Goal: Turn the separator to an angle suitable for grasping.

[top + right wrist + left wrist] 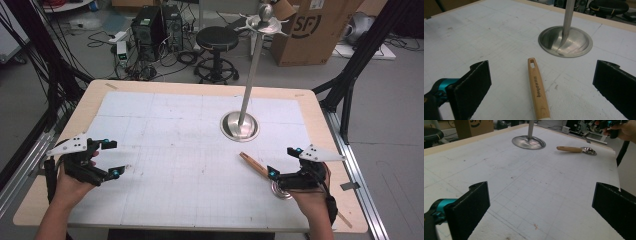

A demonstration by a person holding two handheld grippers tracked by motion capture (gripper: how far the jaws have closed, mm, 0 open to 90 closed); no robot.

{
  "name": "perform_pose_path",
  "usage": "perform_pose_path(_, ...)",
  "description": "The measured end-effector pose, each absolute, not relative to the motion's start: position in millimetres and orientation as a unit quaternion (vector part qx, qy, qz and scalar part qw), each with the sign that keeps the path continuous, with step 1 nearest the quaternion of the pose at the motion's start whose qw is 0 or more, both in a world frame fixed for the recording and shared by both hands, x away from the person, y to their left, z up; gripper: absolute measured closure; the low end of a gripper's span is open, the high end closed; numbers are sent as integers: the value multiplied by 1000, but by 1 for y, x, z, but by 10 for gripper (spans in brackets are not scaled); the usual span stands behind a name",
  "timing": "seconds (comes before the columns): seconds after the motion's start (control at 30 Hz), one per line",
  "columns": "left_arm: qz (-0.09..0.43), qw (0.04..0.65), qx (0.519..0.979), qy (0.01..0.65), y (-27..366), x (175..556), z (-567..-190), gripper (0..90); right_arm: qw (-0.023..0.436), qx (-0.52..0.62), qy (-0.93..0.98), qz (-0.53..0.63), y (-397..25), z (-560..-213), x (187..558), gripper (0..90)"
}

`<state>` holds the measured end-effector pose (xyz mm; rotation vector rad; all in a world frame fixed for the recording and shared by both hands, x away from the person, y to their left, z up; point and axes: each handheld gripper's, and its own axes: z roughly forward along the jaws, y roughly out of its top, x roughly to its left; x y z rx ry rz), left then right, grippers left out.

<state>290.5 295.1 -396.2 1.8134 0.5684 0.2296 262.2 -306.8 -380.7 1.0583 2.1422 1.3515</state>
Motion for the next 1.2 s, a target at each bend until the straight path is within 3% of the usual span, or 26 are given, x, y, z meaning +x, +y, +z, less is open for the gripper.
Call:
perform_pose_path(1.1, 93, 569, 781, 239, 296, 289, -400, 19, 183, 400, 815, 378, -291, -390, 282, 3)
perform_pose_path(1.2, 92, 569, 781, 240, 295, 289, -400, 19, 177, 397, 821, 371, -291, -392, 284, 35)
